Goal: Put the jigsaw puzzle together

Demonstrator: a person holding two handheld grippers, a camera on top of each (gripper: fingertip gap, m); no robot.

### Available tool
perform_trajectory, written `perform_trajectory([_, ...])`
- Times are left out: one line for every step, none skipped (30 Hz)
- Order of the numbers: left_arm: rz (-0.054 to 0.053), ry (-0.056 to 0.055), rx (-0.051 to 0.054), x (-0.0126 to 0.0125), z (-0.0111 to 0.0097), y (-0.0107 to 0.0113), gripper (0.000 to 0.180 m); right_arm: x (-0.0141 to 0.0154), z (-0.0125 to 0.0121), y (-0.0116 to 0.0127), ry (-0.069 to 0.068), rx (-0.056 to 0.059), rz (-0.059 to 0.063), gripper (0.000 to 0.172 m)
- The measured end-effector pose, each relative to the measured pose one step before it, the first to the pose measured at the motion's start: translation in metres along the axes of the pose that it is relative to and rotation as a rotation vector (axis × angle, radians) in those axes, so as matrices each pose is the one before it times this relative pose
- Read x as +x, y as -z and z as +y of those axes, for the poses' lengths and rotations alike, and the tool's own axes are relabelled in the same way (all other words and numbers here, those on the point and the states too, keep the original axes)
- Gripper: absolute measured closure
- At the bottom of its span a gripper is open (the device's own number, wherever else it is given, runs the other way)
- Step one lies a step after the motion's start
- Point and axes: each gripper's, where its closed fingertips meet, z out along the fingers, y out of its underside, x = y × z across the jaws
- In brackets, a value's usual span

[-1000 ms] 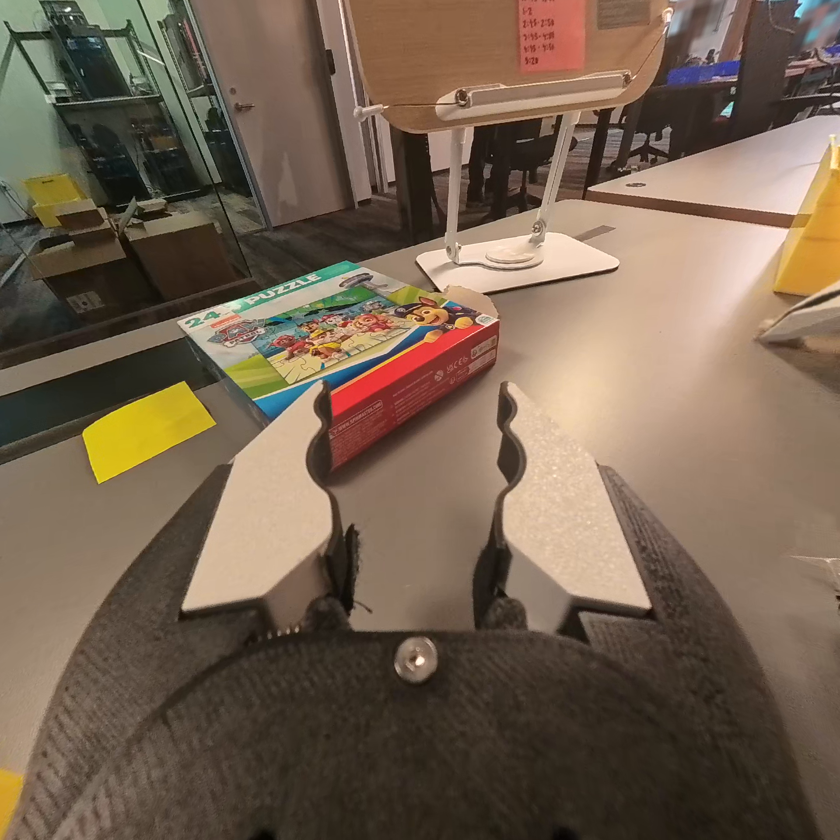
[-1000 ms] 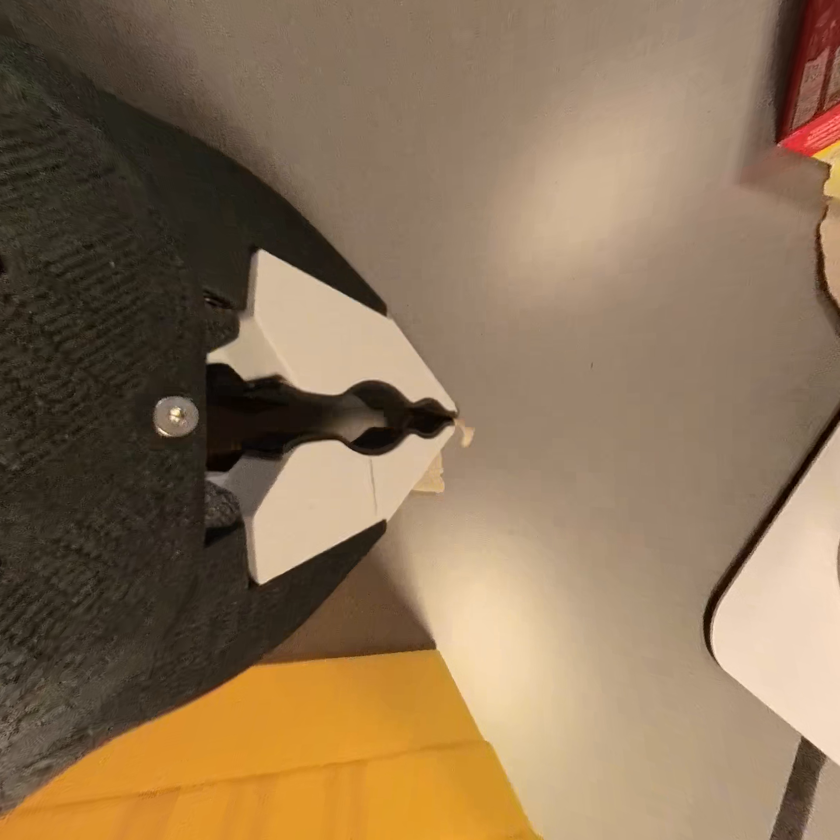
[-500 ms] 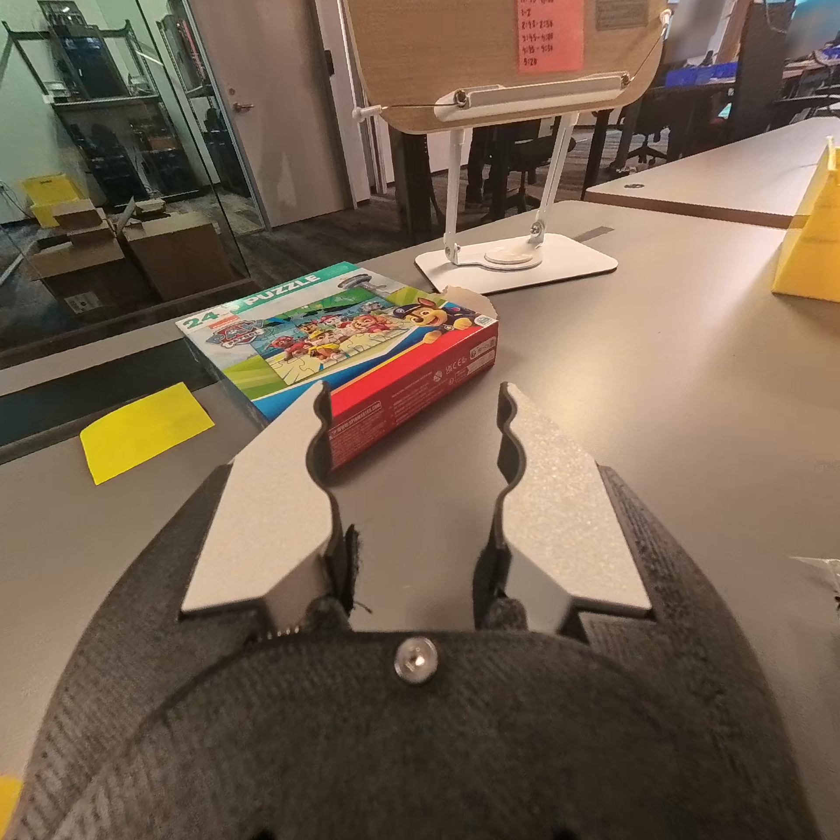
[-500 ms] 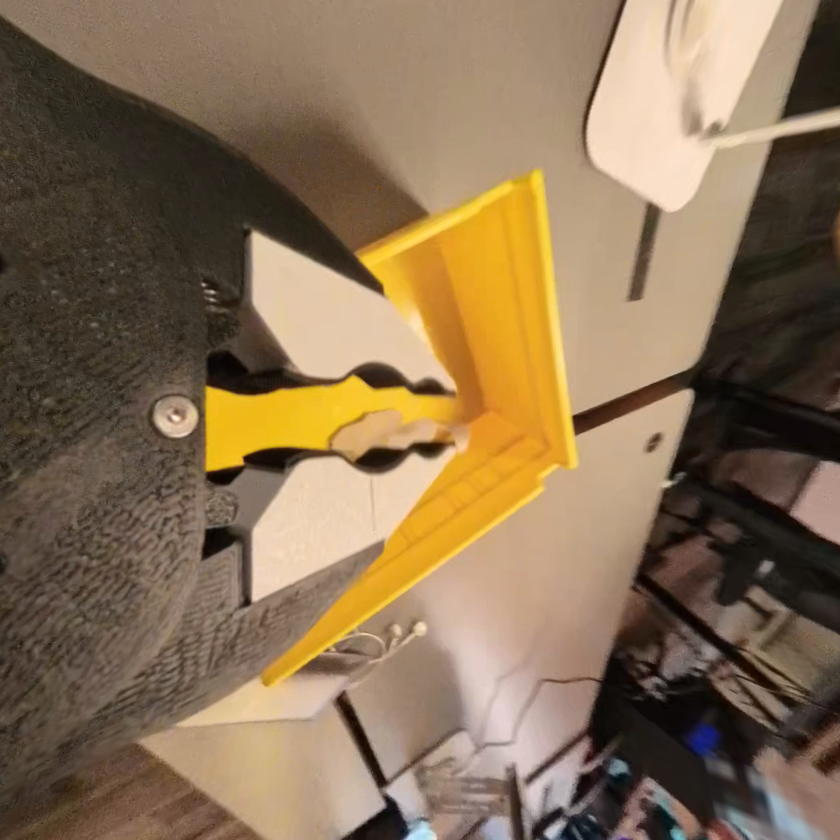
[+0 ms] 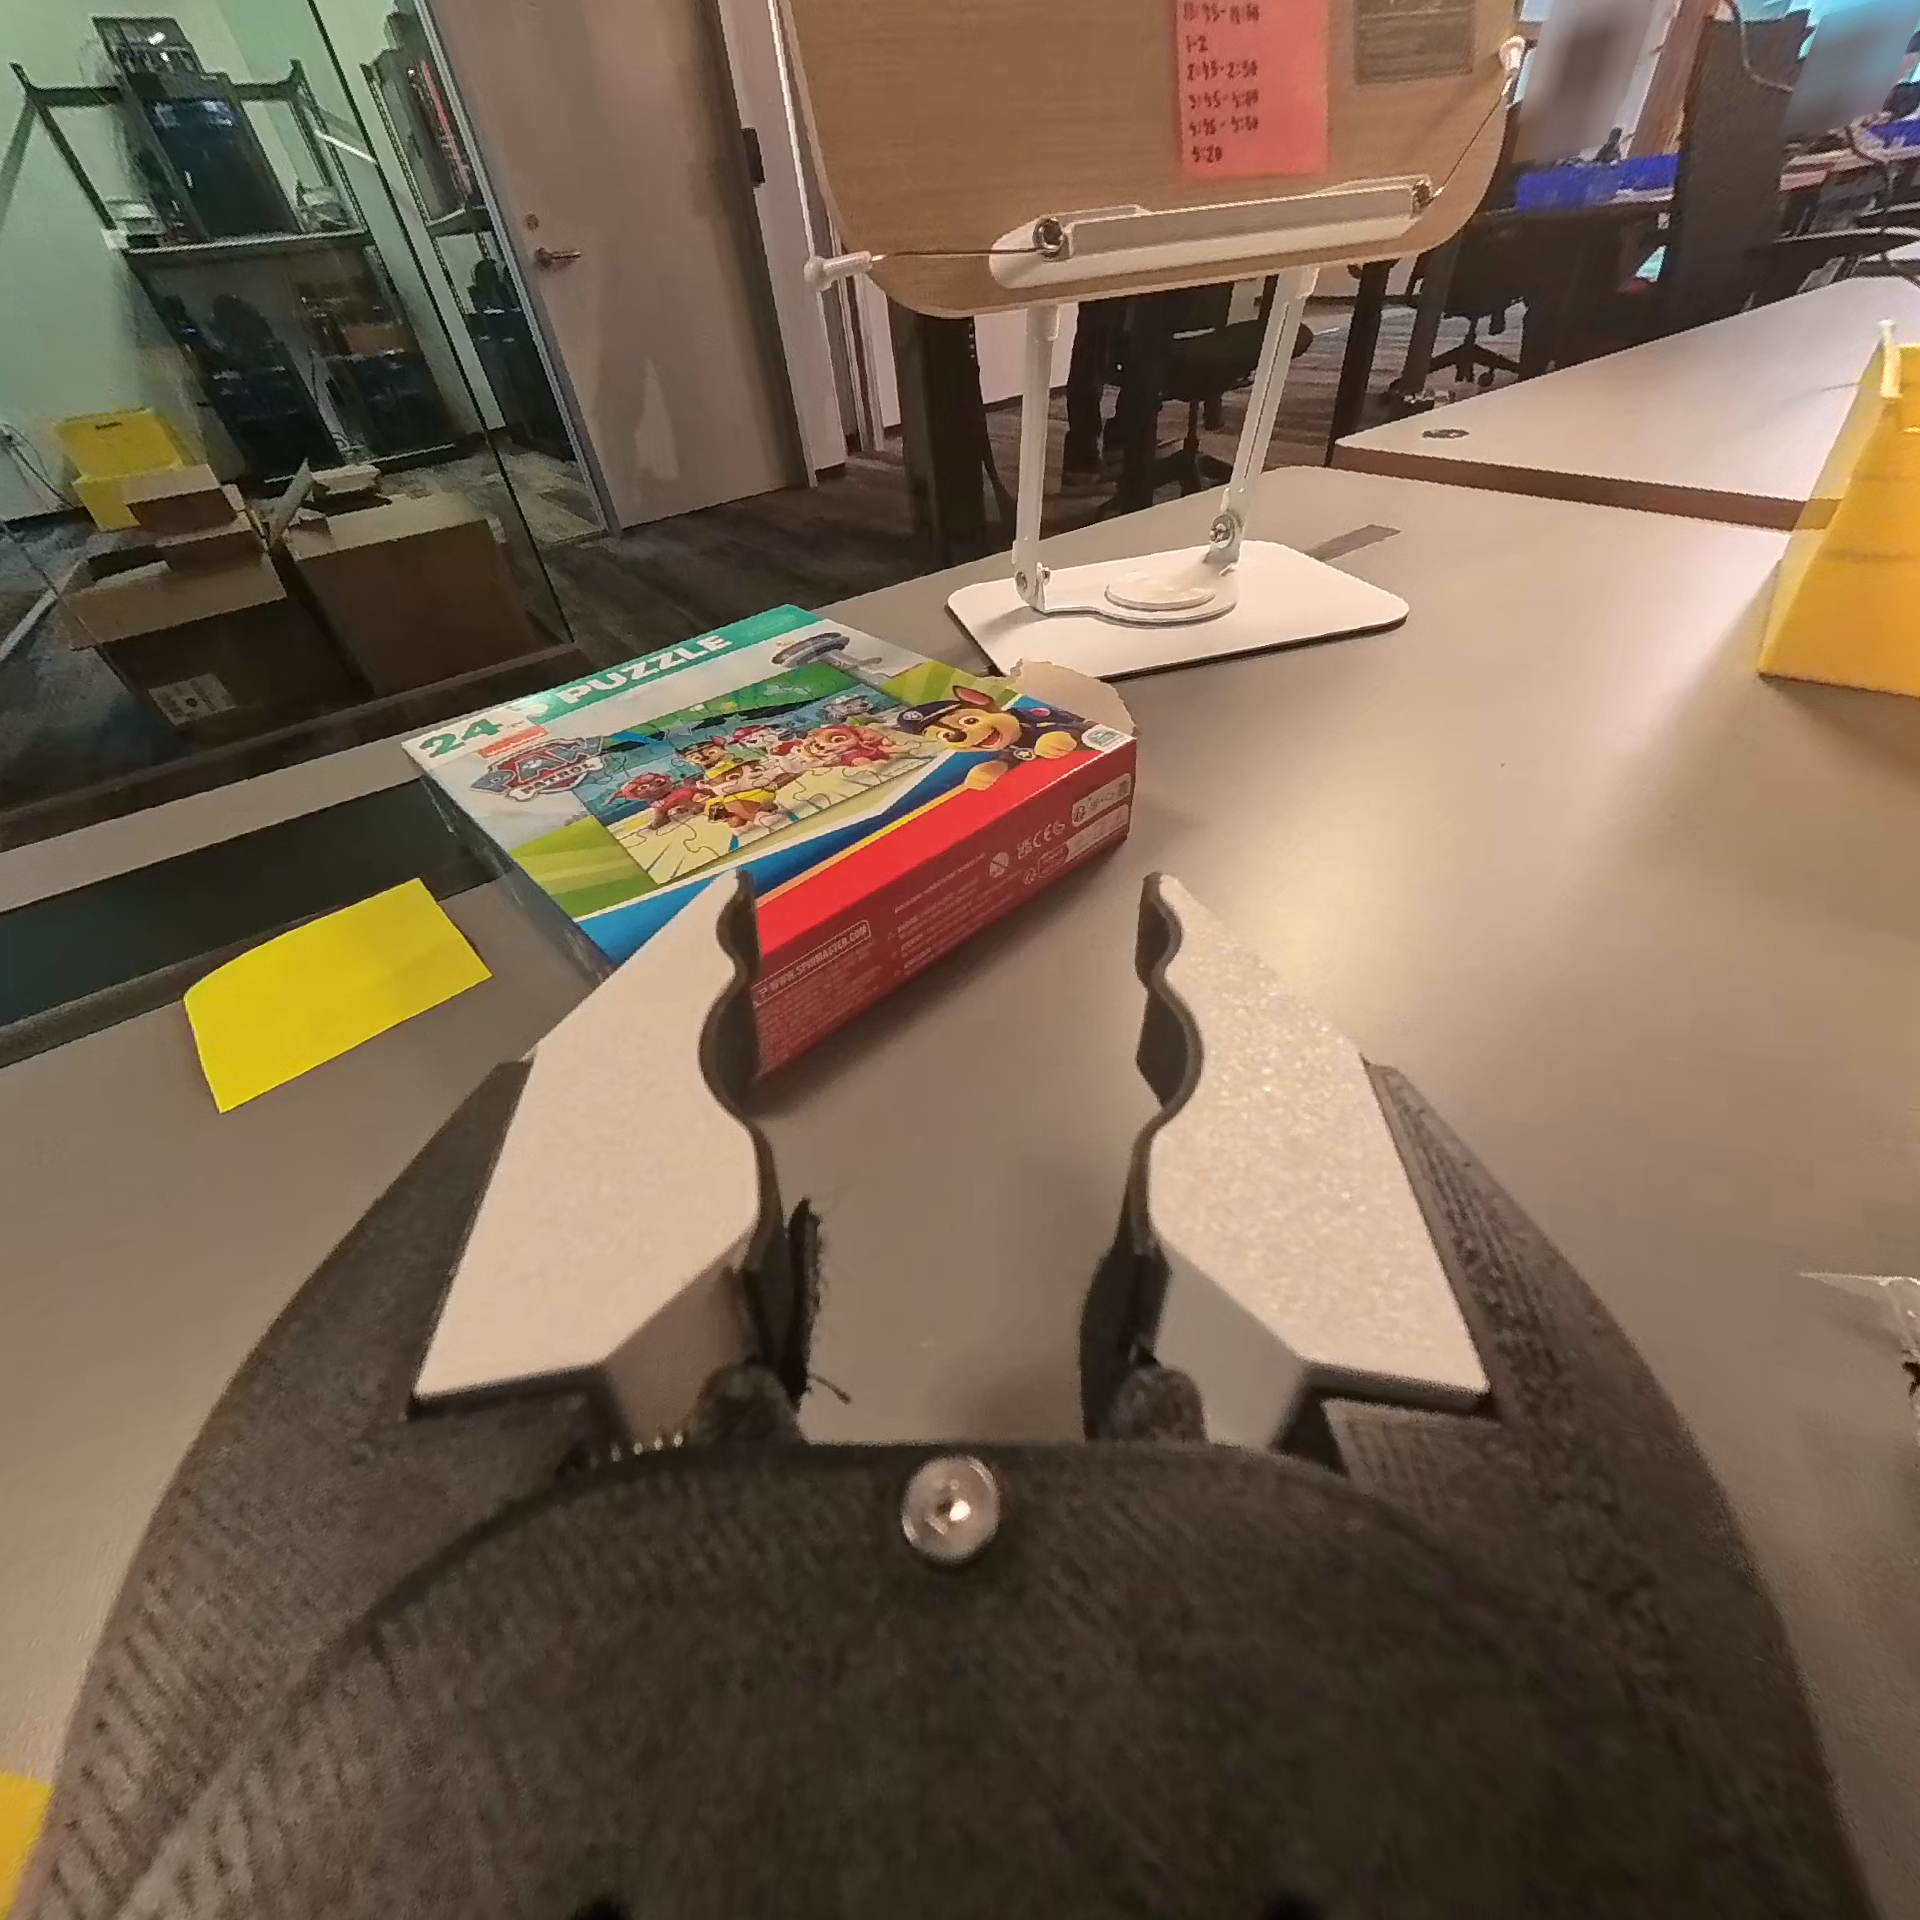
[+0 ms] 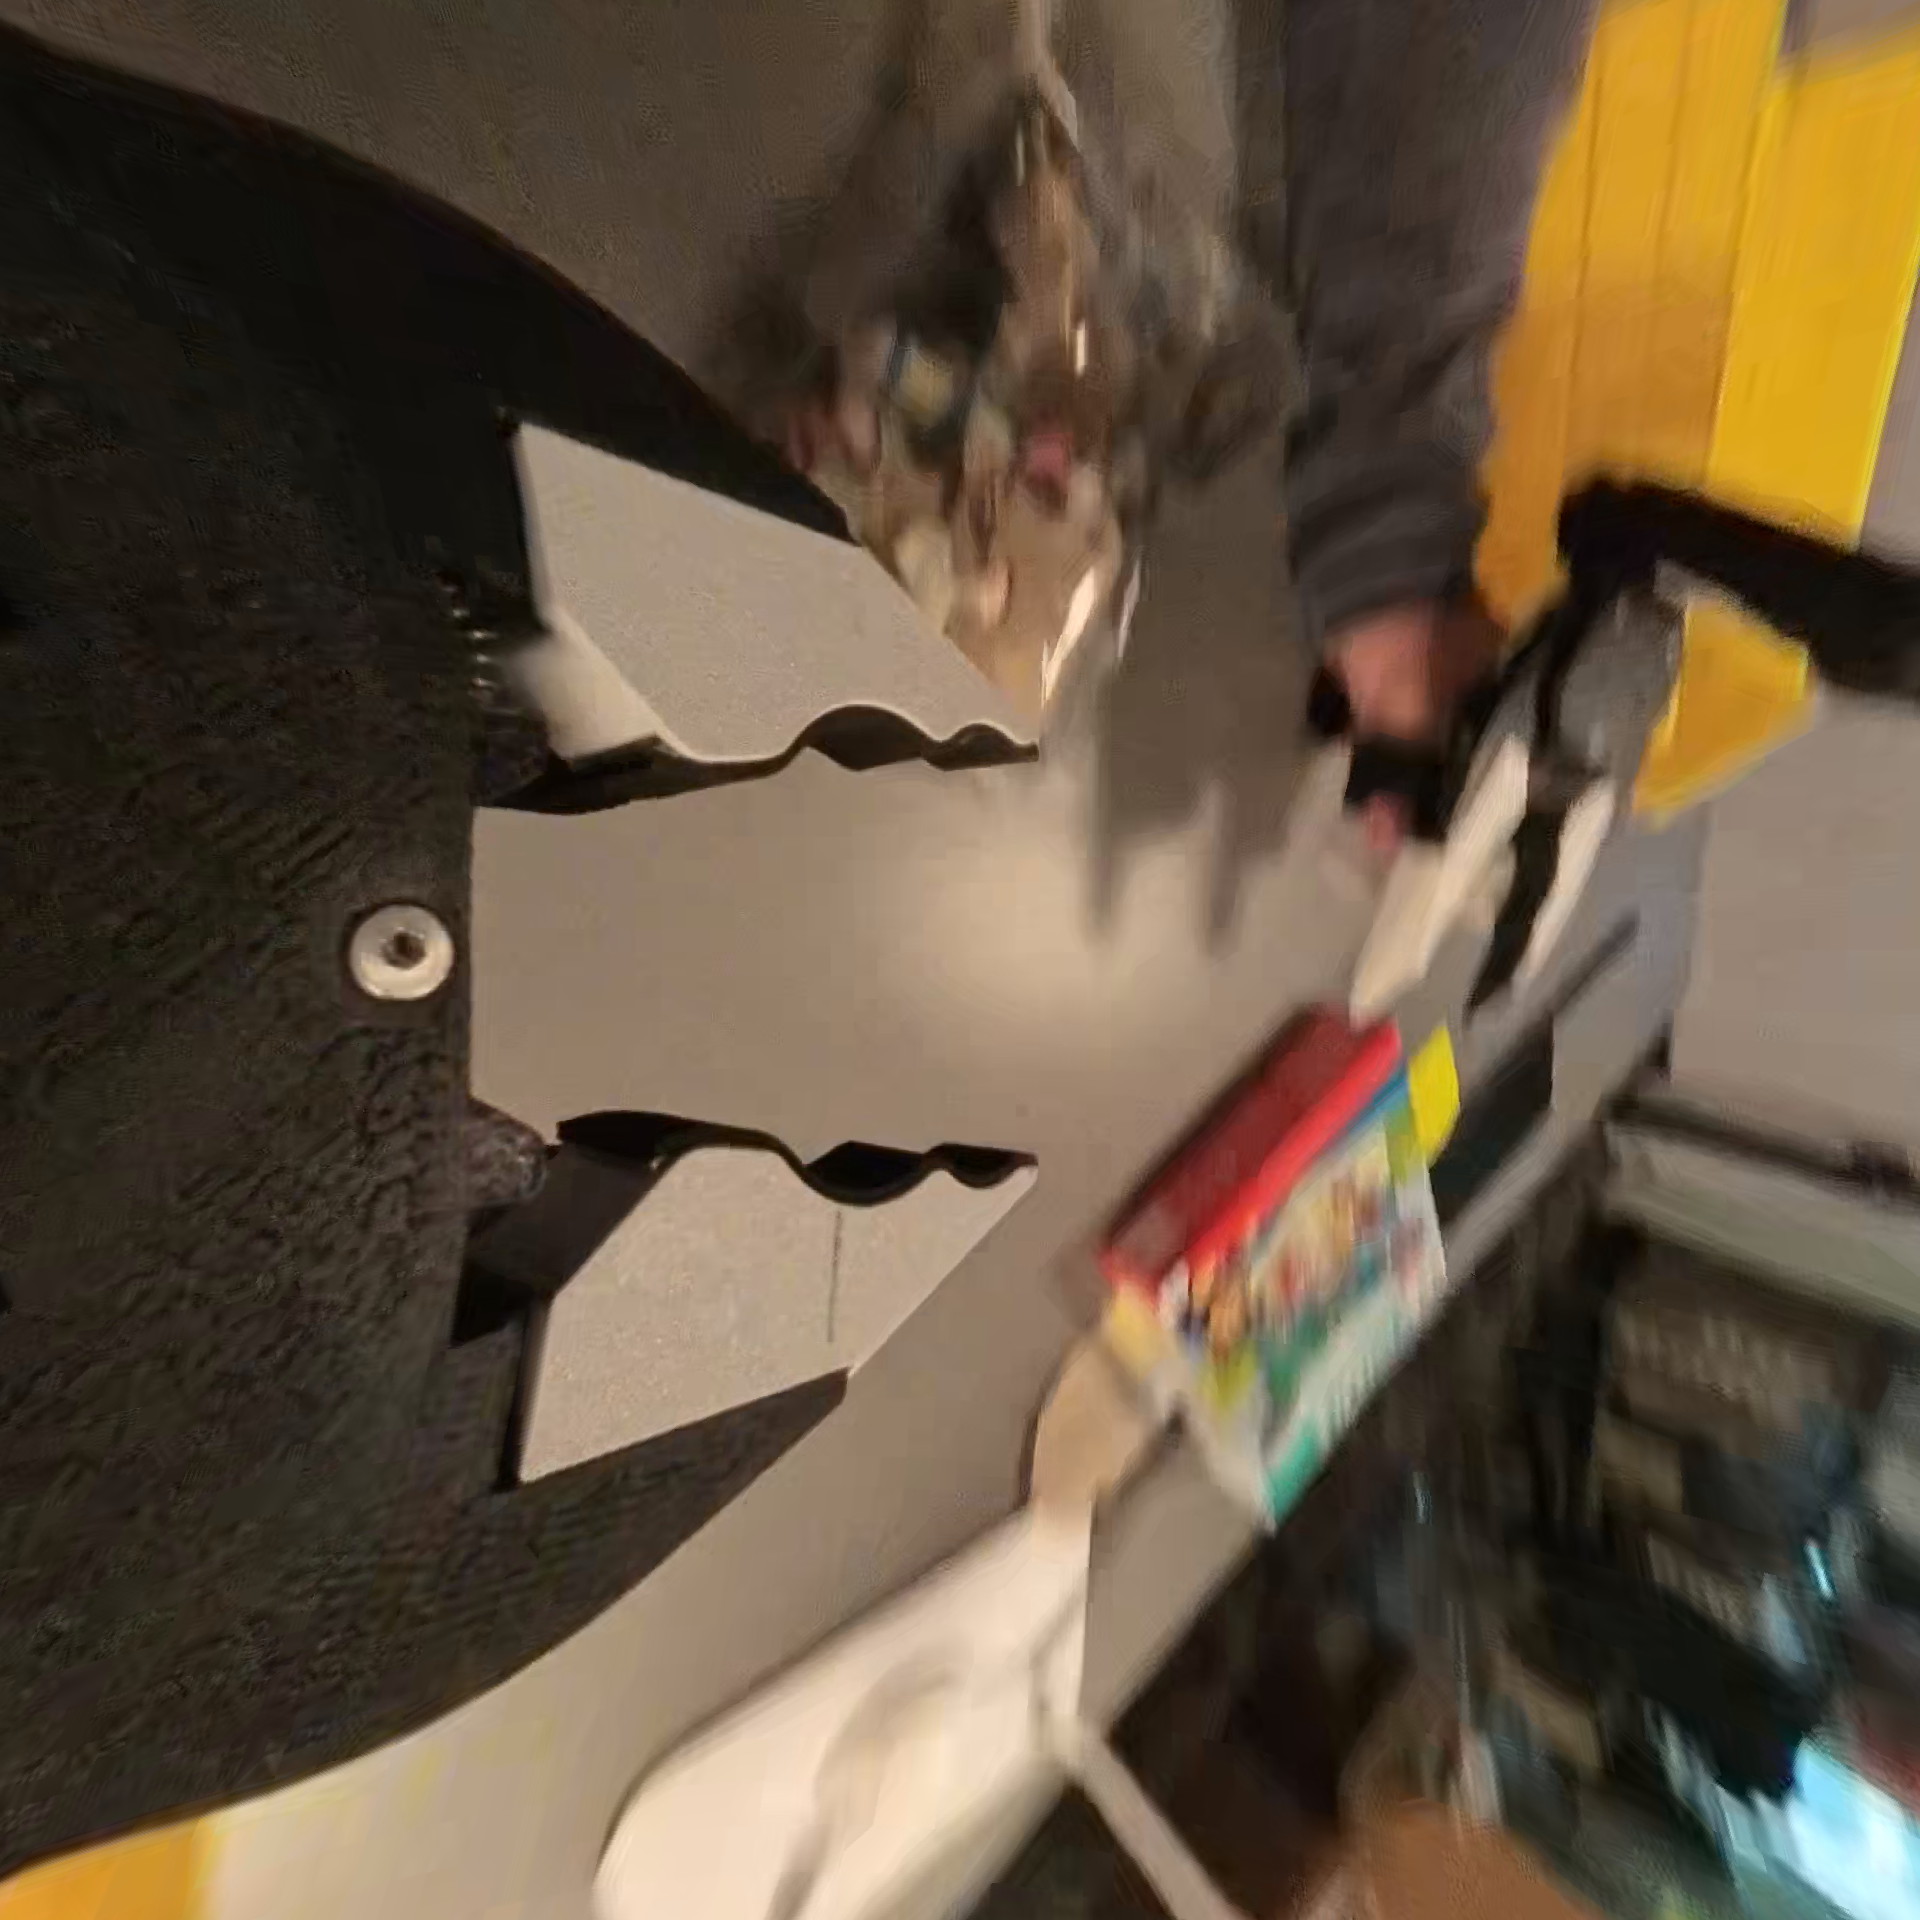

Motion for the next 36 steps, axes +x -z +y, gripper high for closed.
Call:
perform_trajectory([0.0003, 0.0010, 0.0001, -0.00009, 0.00000, -0.00005, 0.108, -0.03420, 0.00160, -0.01074, -0.0518, -0.0125, -0.1668, 0.094])
perform_trajectory([0.0004, 0.0004, -0.0006, 0.00000, 0.00008, -0.00007, 0.108, -0.02719, 0.00355, -0.01291, -0.0441, -0.0193, -0.1333, 0.088])
perform_trajectory([0.0000, -0.0003, -0.0007, 0.00010, 0.00008, -0.00003, 0.108, -0.02196, 0.00653, -0.01367, -0.0206, -0.0336, -0.1072, 0.086])
perform_trajectory([-0.0001, -0.0010, 0.0003, 0.00001, -0.00004, 0.00000, 0.108, -0.01480, 0.00868, -0.01385, 0.0035, -0.0506, -0.0643, 0.083])
perform_trajectory([0.0000, -0.0009, -0.0005, 0.00014, 0.00015, 0.00006, 0.108, -0.00861, 0.01047, -0.01208, 0.0286, -0.0673, -0.0237, 0.077])
perform_trajectory([-0.0001, -0.0007, -0.0001, 0.00005, -0.00001, -0.00007, 0.108, -0.00631, 0.00829, -0.01186, 0.0399, -0.0613, -0.0067, 0.074])
perform_trajectory([0.0002, -0.0003, 0.0002, 0.00008, -0.00002, 0.00010, 0.108, -0.00546, 0.00597, -0.01000, 0.0384, -0.0482, -0.0047, 0.072])
perform_trajectory([0.0002, 0.0002, 0.0007, -0.00007, -0.00007, 0.00003, 0.108, -0.00236, 0.00500, -0.00869, 0.0370, -0.0439, 0.0085, 0.071])
perform_trajectory([0.0003, 0.0007, 0.0010, 0.00004, -0.00009, 0.00022, 0.108, 0.00206, 0.00355, -0.00615, 0.0414, -0.0321, 0.0306, 0.072])
perform_trajectory([0.0001, 0.0015, 0.0009, -0.00011, -0.00009, 0.00009, 0.108, 0.00607, 0.00334, -0.00389, 0.0338, -0.0245, 0.0454, 0.078])
perform_trajectory([0.0005, 0.0020, 0.0012, -0.00017, -0.00018, 0.00026, 0.108, 0.00570, 0.00273, -0.00238, 0.0009, -0.0126, 0.0221, 0.079])
perform_trajectory([0.0000, 0.0023, 0.0018, -0.00021, -0.00017, 0.00021, 0.108, 0.00598, 0.00243, -0.00107, -0.0340, -0.0029, 0.0027, 0.080])
perform_trajectory([0.0005, 0.0026, 0.0011, -0.00020, -0.00018, 0.00015, 0.108, 0.00932, 0.00303, -0.00071, -0.0385, -0.0038, 0.0163, 0.081])
perform_trajectory([0.0000, 0.0027, 0.0007, -0.00023, -0.00004, 0.00007, 0.108, 0.01181, 0.00291, 0.00009, -0.0311, -0.0018, 0.0309, 0.083])
perform_trajectory([0.0002, 0.0022, 0.0005, -0.00015, -0.00002, 0.00011, 0.108, 0.01207, 0.00203, 0.00079, -0.0288, -0.0042, 0.0415, 0.085])
perform_trajectory([0.0005, 0.0017, 0.0005, -0.00015, -0.00012, 0.00012, 0.108, 0.01514, 0.00298, 0.00089, -0.0313, -0.0088, 0.0499, 0.088])
perform_trajectory([0.0000, 0.0011, 0.0006, -0.00013, -0.00007, 0.00002, 0.108, 0.01759, 0.00393, 0.00158, -0.0348, -0.0110, 0.0627, 0.091])
perform_trajectory([0.0000, 0.0007, -0.0005, -0.00005, 0.00007, 0.00001, 0.108, 0.02014, 0.00486, 0.00148, -0.0384, -0.0116, 0.0717, 0.094])
perform_trajectory([-0.0002, 0.0003, -0.0009, -0.00008, 0.00010, -0.00015, 0.108, 0.02096, 0.00554, 0.00081, -0.0432, -0.0142, 0.0732, 0.094])
perform_trajectory([0.0000, 0.0003, -0.0010, -0.00004, 0.00012, -0.00014, 0.108, 0.01832, 0.00504, 0.00072, -0.0335, -0.0181, 0.0642, 0.092])
perform_trajectory([0.0000, 0.0003, -0.0009, -0.00005, 0.00021, -0.00007, 0.108, 0.01183, 0.00086, 0.00172, -0.0120, 0.0000, 0.0454, 0.090])
perform_trajectory([-0.0002, 0.0005, 0.0004, -0.00011, -0.00003, 0.00005, 0.108, 0.00276, -0.00747, 0.00382, -0.0009, 0.0460, 0.0148, 0.088])
perform_trajectory([0.0002, 0.0013, 0.0009, -0.00012, -0.00018, 0.00011, 0.108, -0.00628, -0.01462, 0.00550, 0.0005, 0.0835, -0.0204, 0.086])
perform_trajectory([-0.0003, 0.0019, 0.0006, -0.00022, -0.00006, 0.00000, 0.108, -0.01100, -0.01504, 0.00391, 0.0083, 0.0796, -0.0347, 0.084])
perform_trajectory([0.0004, 0.0021, -0.0011, -0.00016, 0.00014, -0.00019, 0.108, -0.00916, -0.00873, 0.00055, 0.0250, 0.0396, -0.0175, 0.087])
perform_trajectory([-0.0002, 0.0019, -0.0009, -0.00017, 0.00013, -0.00009, 0.108, -0.00597, -0.00191, -0.00226, 0.0454, -0.0021, 0.0050, 0.088])
perform_trajectory([0.0000, 0.0009, 0.0007, -0.00013, -0.00009, -0.00009, 0.108, -0.00500, 0.00139, -0.00421, 0.0574, -0.0198, 0.0125, 0.090])
perform_trajectory([0.0005, 0.0002, 0.0009, 0.00009, -0.00013, -0.00007, 0.108, -0.00592, 0.00200, -0.00499, 0.0569, -0.0221, 0.0052, 0.092])
perform_trajectory([0.0007, -0.0006, -0.0006, 0.00019, 0.00004, -0.00014, 0.108, -0.00576, 0.00131, -0.00634, 0.0488, -0.0200, 0.0033, 0.096])
perform_trajectory([0.0002, -0.0017, -0.0017, 0.00028, 0.00026, -0.00023, 0.108, -0.00464, 0.00175, -0.00666, 0.0440, -0.0260, 0.0050, 0.100])
perform_trajectory([0.0002, -0.0027, -0.0007, 0.00025, 0.00006, 0.00002, 0.108, -0.00286, 0.00041, -0.00585, 0.0349, -0.0225, 0.0104, 0.108])
perform_trajectory([-0.0002, -0.0028, 0.0012, 0.00026, -0.00017, 0.00011, 0.108, 0.00010, -0.00248, -0.00489, 0.0286, -0.0102, 0.0229, 0.112])
perform_trajectory([0.0002, -0.0013, 0.0011, 0.00021, -0.00015, 0.00008, 0.108, 0.00352, -0.00105, -0.00381, 0.0359, -0.0197, 0.0414, 0.123])
perform_trajectory([0.0002, 0.0004, 0.0005, -0.00007, -0.00003, 0.00014, 0.108, 0.00657, 0.00071, -0.00319, 0.0431, -0.0283, 0.0577, 0.139])
perform_trajectory([-0.0002, 0.0018, 0.0006, -0.00012, -0.00006, 0.00002, 0.108, 0.00615, 0.00033, -0.00250, 0.0369, -0.0216, 0.0481, 0.156])
perform_trajectory([0.0001, 0.0027, 0.0008, -0.00025, -0.00005, 0.00016, 0.108, 0.00535, -0.00051, -0.00146, 0.0128, -0.0083, 0.0284, 0.172])
